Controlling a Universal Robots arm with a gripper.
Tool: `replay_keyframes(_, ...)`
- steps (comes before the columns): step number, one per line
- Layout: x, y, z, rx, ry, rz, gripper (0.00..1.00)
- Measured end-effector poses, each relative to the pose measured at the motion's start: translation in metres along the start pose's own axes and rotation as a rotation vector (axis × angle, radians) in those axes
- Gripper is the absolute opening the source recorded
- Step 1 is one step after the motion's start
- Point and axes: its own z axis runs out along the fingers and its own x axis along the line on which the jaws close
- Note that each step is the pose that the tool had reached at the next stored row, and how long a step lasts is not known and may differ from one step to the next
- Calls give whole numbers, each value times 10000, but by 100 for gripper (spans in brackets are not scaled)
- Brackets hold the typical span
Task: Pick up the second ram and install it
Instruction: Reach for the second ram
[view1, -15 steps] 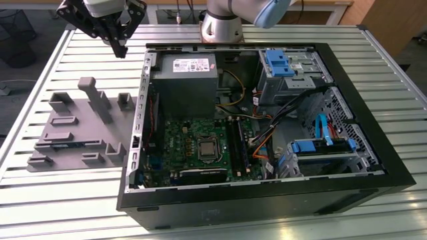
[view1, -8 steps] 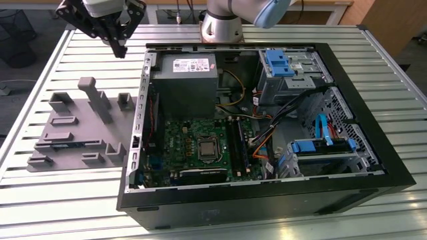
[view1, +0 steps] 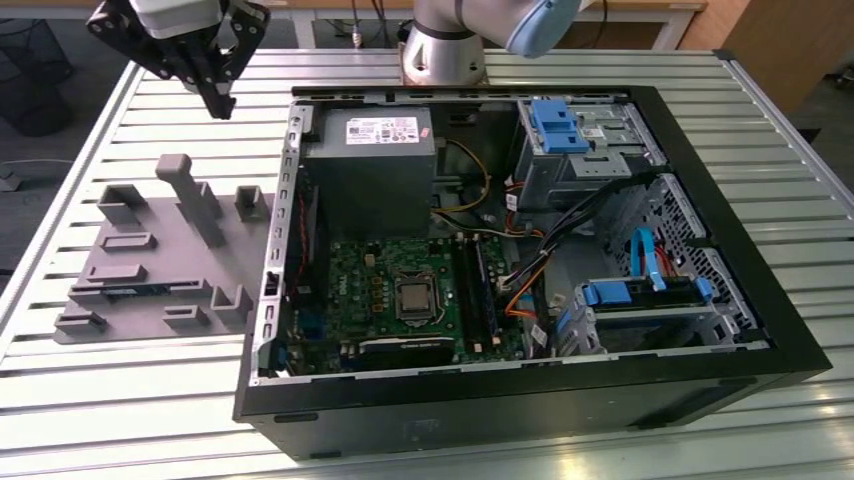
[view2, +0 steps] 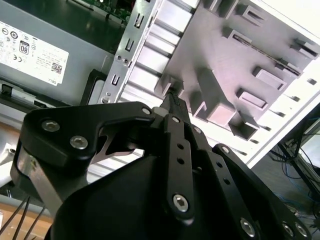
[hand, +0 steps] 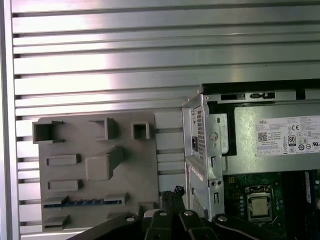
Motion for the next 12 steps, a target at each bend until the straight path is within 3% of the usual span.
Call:
replay_keyframes(6,83,-144,4,0,0,1,11)
replay_keyframes(12,344,-184,7,0,0,-2,11)
